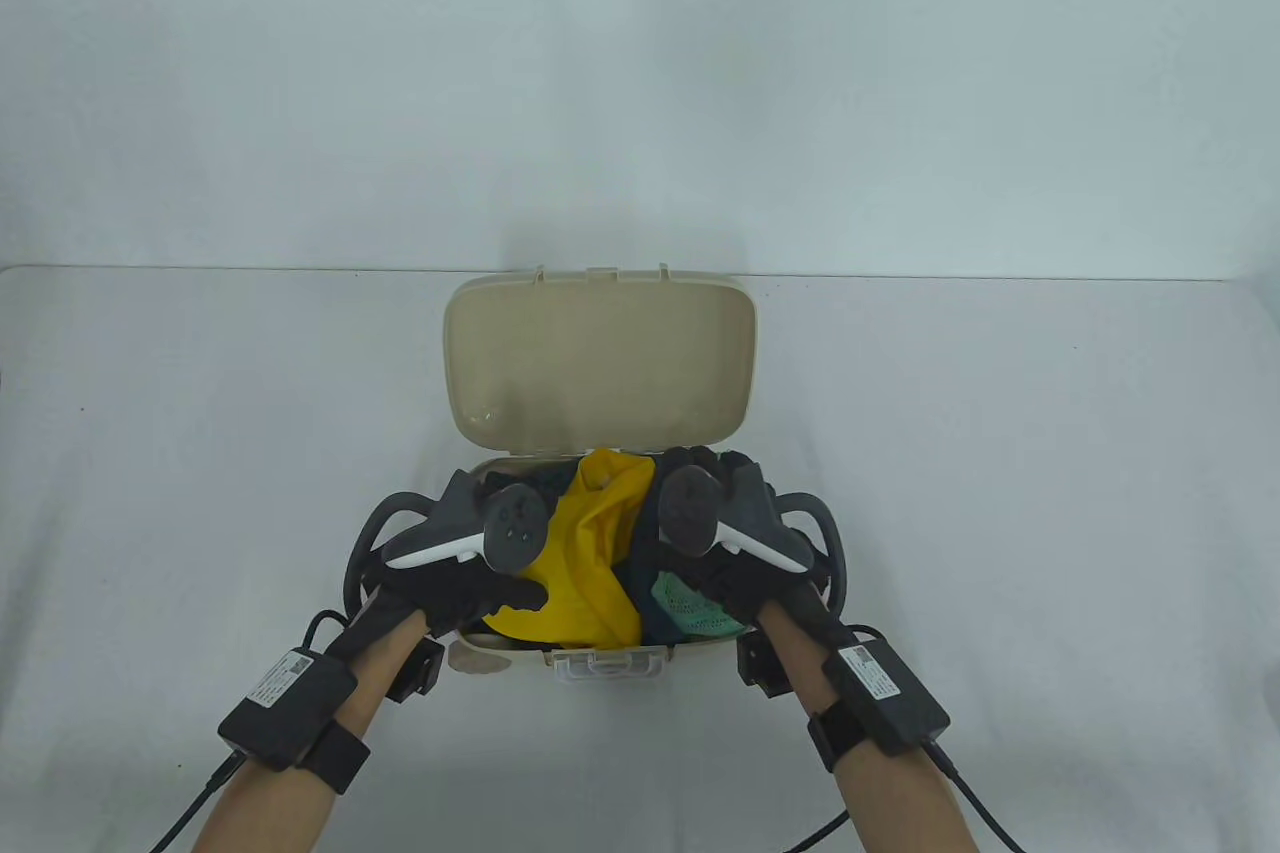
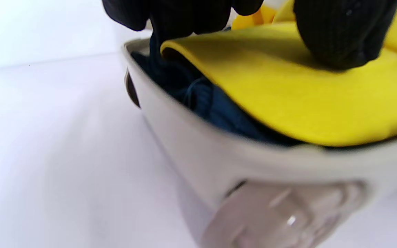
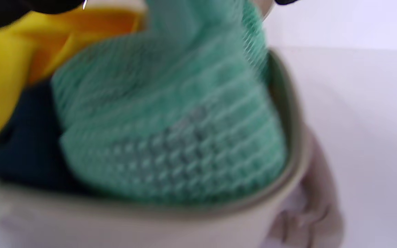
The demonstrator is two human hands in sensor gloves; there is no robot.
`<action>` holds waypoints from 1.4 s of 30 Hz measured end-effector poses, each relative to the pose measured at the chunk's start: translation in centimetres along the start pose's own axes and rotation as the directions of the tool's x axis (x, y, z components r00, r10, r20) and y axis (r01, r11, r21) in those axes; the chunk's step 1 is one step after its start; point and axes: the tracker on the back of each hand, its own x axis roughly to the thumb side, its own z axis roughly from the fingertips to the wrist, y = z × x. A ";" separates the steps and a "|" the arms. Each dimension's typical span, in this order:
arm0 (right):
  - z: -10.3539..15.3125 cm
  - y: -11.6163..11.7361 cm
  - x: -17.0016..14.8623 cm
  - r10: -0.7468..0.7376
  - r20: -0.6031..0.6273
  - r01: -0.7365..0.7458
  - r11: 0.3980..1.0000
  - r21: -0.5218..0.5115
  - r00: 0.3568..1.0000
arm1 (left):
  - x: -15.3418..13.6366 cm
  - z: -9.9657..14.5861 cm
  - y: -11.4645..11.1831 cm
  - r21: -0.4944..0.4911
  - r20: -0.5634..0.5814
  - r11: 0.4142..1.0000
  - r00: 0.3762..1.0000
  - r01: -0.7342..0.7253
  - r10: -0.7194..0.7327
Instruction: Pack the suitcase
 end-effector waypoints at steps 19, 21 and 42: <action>-1.8 2.6 1.2 -0.243 0.040 0.236 0.962 0.138 0.969 | 0.8 -1.4 -1.2 0.006 -0.014 0.999 0.999 0.052 -0.052; -1.3 0.6 1.2 -0.216 0.068 0.199 0.961 0.193 0.974 | 0.9 -1.0 -0.6 0.002 -0.010 0.997 0.997 0.077 -0.077; -1.2 3.7 2.5 0.271 0.151 -0.283 0.957 0.069 0.951 | 0.5 -0.5 -1.6 -0.018 -0.018 0.991 0.991 0.133 -0.133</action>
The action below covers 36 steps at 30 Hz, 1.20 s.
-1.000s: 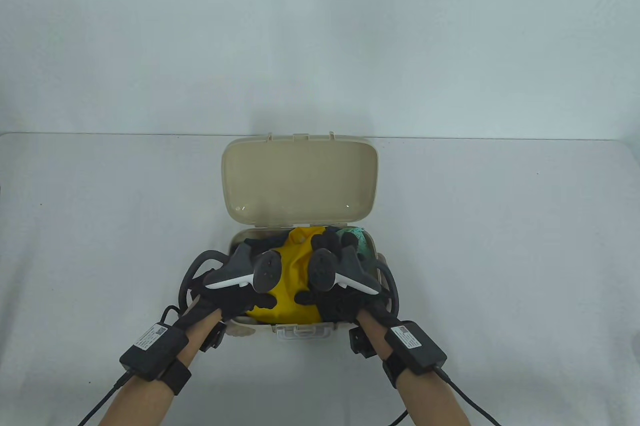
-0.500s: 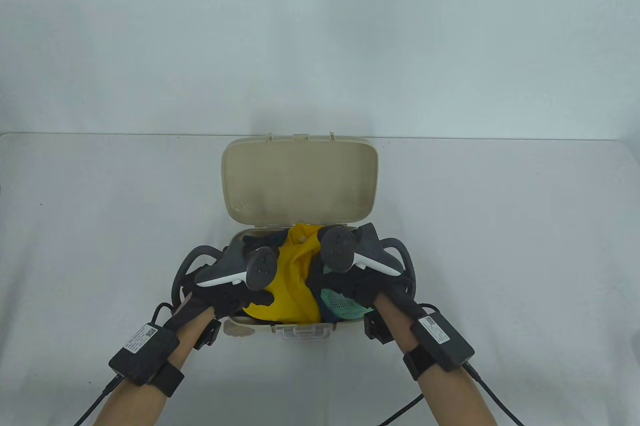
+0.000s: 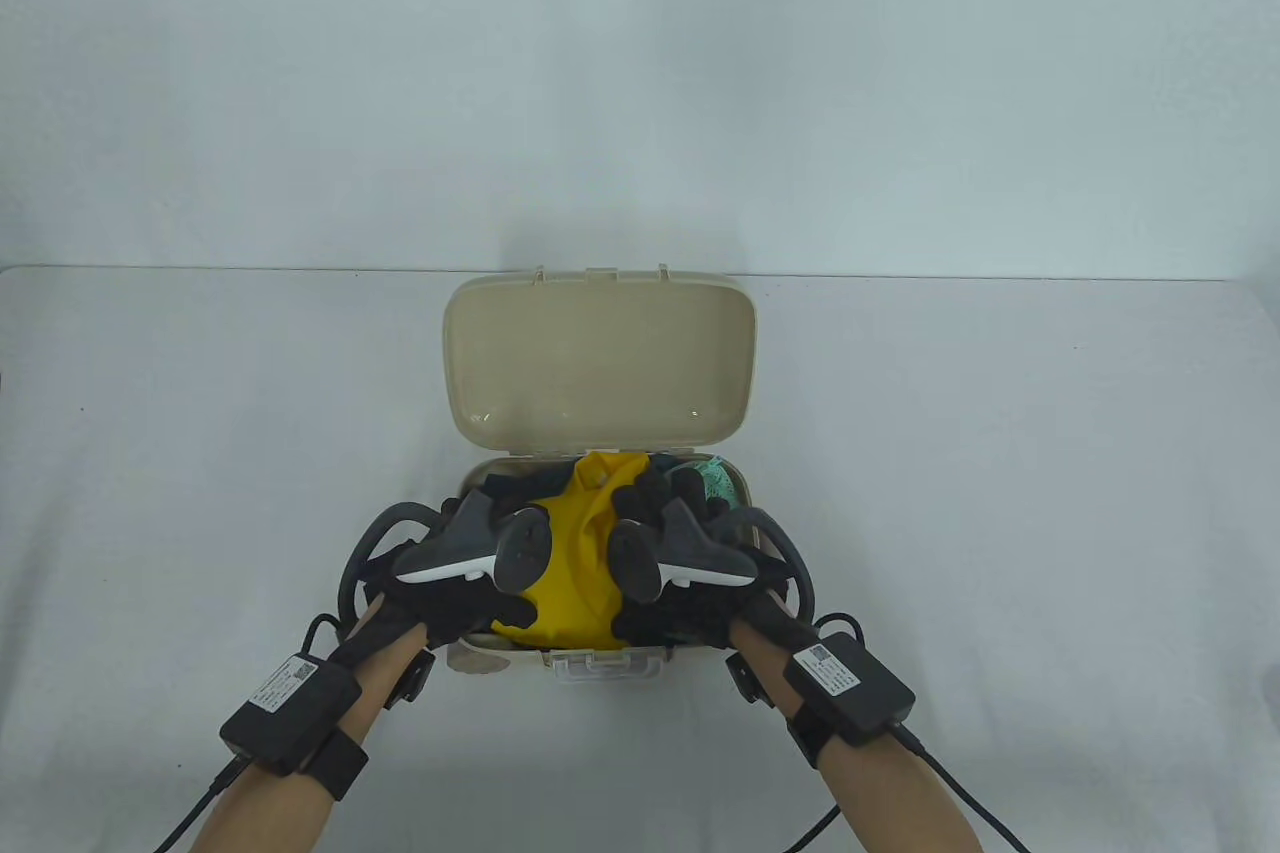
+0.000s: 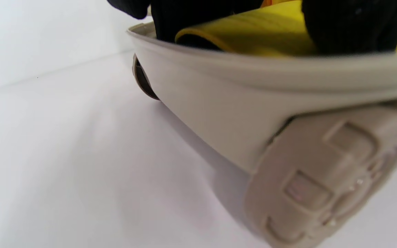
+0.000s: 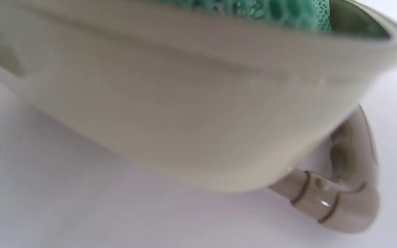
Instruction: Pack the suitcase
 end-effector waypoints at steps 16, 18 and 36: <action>1.9 -4.0 -3.9 -0.248 -0.016 0.246 0.966 -0.072 0.969 | -0.7 0.9 2.3 0.034 0.028 0.998 0.998 -0.051 0.050; 1.3 -3.6 -3.9 -0.244 -0.012 0.244 0.970 -0.012 0.970 | -0.4 0.6 2.4 0.024 0.035 0.998 0.998 -0.054 0.053; -2.1 -1.0 -0.9 -0.173 -0.012 0.173 0.981 0.086 0.985 | 0.2 -1.9 0.6 -0.070 0.020 0.997 1.000 -0.017 0.018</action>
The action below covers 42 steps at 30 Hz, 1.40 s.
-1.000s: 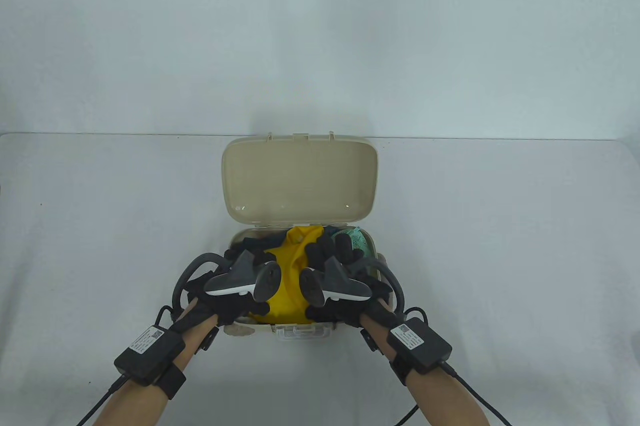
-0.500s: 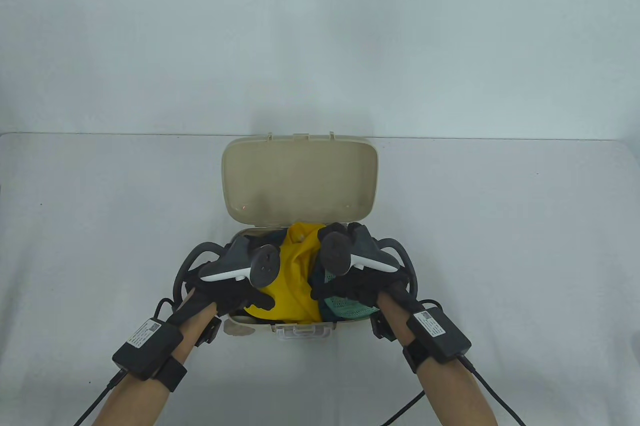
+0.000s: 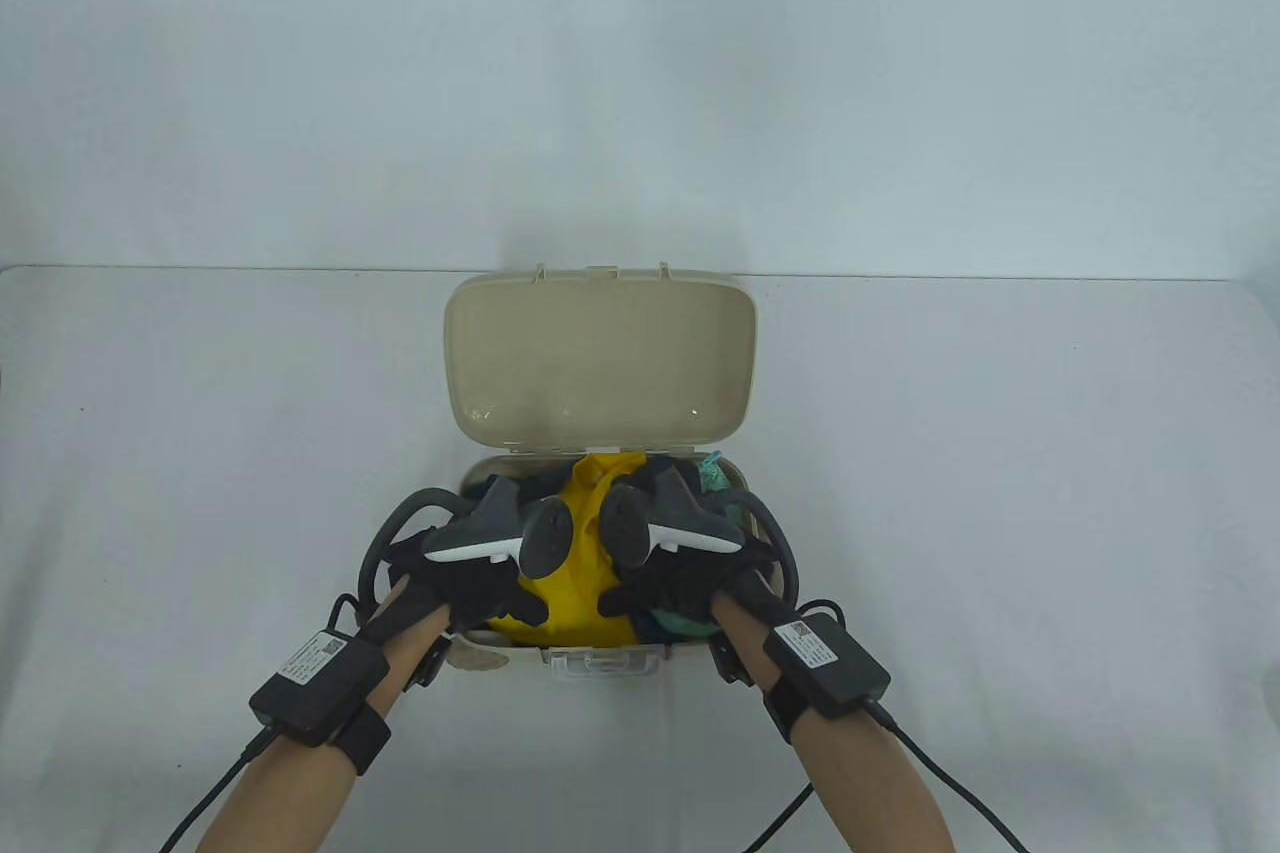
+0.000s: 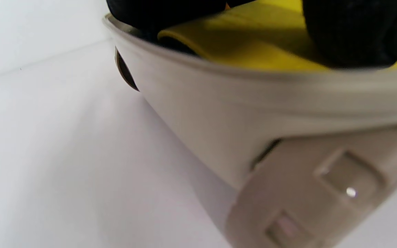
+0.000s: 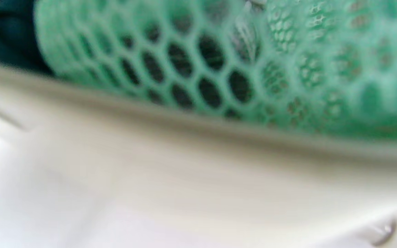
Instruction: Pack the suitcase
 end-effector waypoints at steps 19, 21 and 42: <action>2.9 -2.6 -1.6 -0.273 0.031 0.274 0.954 -0.120 0.962 | -0.4 1.8 1.0 0.086 -0.032 0.996 0.999 0.000 0.003; 4.1 -3.8 -2.9 -0.384 0.067 0.390 0.906 -0.162 0.921 | -0.8 2.8 1.4 0.124 -0.034 0.992 0.999 -0.032 0.037; 1.4 1.6 0.9 -0.059 -0.079 0.052 0.995 -0.082 0.995 | 0.7 1.6 -1.0 0.083 -0.093 0.993 0.993 0.086 -0.078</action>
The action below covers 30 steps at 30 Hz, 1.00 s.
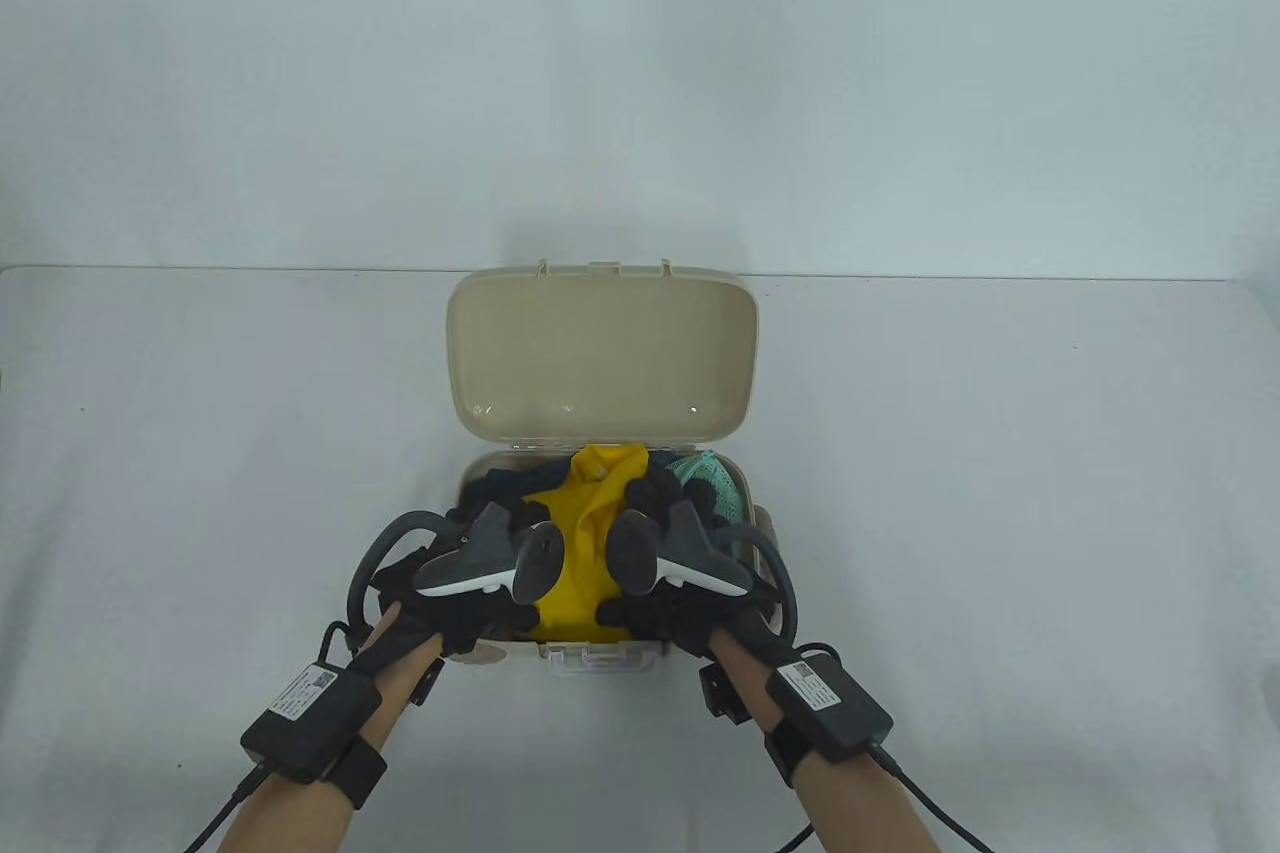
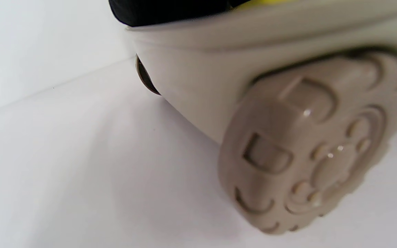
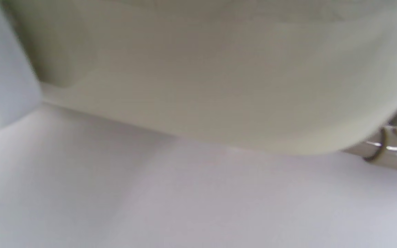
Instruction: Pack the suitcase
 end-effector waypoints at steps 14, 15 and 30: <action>4.5 -5.7 -2.9 -0.321 0.111 0.331 0.939 -0.093 0.941 | -3.1 4.2 4.8 0.158 0.028 0.963 0.976 -0.216 0.215; 5.2 -7.0 -3.5 -0.372 0.127 0.387 0.914 -0.121 0.920 | -3.8 4.8 5.6 0.195 0.037 0.940 0.960 -0.280 0.278; 4.7 -15.2 -13.0 -0.723 0.061 0.692 0.629 -0.353 0.688 | -13.4 3.8 9.1 0.427 0.168 0.320 0.421 -0.846 0.891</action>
